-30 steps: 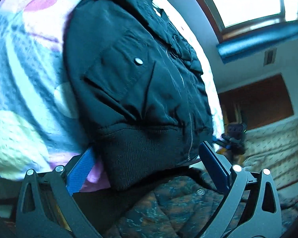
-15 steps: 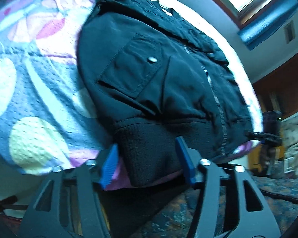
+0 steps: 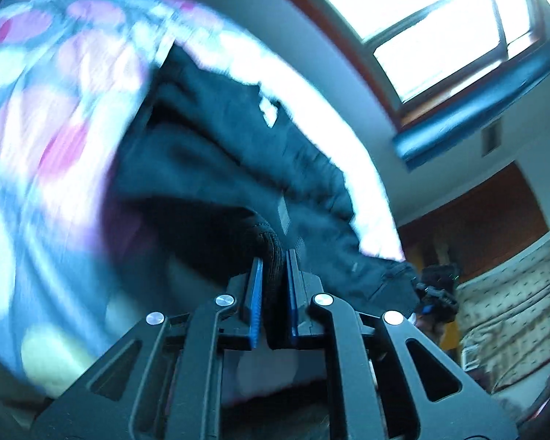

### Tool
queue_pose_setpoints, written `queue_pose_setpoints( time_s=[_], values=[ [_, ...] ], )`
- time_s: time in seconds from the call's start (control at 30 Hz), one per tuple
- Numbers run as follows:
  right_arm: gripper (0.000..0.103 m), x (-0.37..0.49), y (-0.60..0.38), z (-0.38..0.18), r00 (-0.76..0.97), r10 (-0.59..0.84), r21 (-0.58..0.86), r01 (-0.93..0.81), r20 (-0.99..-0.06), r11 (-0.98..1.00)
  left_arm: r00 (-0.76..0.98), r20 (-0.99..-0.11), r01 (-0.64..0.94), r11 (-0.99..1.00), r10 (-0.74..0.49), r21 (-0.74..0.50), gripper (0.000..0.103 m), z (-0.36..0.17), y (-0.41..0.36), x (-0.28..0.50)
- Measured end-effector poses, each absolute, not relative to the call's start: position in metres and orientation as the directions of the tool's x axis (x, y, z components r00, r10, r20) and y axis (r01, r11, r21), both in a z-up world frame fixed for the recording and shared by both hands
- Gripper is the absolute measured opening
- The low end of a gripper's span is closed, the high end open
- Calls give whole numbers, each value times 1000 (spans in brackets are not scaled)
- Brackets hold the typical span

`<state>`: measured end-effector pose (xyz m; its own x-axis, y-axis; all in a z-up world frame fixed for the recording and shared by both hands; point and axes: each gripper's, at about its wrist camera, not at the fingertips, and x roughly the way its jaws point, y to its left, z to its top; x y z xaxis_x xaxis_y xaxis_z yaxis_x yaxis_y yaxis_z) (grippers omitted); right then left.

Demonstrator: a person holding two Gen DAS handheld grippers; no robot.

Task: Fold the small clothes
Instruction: 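Grasp the ribbed hem with both tools and lift it, then fold the hem up toward the collar with both tools, release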

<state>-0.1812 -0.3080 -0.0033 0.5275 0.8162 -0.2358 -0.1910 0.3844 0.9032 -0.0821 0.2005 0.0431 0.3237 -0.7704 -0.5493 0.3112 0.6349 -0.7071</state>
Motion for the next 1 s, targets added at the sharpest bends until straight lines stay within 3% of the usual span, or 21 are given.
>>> queue_pose_setpoints(
  time_s=[0.2,0.37,0.5,0.6,0.67,0.73,0.8,1.0],
  values=[
    [11,-75,-321,1,571,797,929,-152,-196,337,388,-505,325,627,-771,-708,11,51,182,17],
    [11,7,-336,-42,601,766,958,1,-230,287,375,-552,236,653,-745,-720,12,2,161,107],
    [13,40,-348,-80,614,722,945,145,-318,292,335,-630,225,708,-701,-669,15,-32,139,146],
    [17,50,-352,-94,626,725,958,175,-287,227,315,-634,246,706,-706,-664,19,-37,135,157],
    [29,49,-353,-89,622,740,966,141,-257,217,320,-612,262,689,-723,-676,29,-31,144,157],
    [43,45,-353,-76,620,740,962,99,-261,256,398,-588,278,703,-704,-655,64,-14,162,150],
    [55,40,-357,-65,618,735,948,55,-279,314,438,-562,327,707,-701,-627,69,1,175,145],
    [58,38,-356,-25,649,598,773,-24,-470,634,414,-664,456,773,-623,-442,81,8,161,148]
  ],
)
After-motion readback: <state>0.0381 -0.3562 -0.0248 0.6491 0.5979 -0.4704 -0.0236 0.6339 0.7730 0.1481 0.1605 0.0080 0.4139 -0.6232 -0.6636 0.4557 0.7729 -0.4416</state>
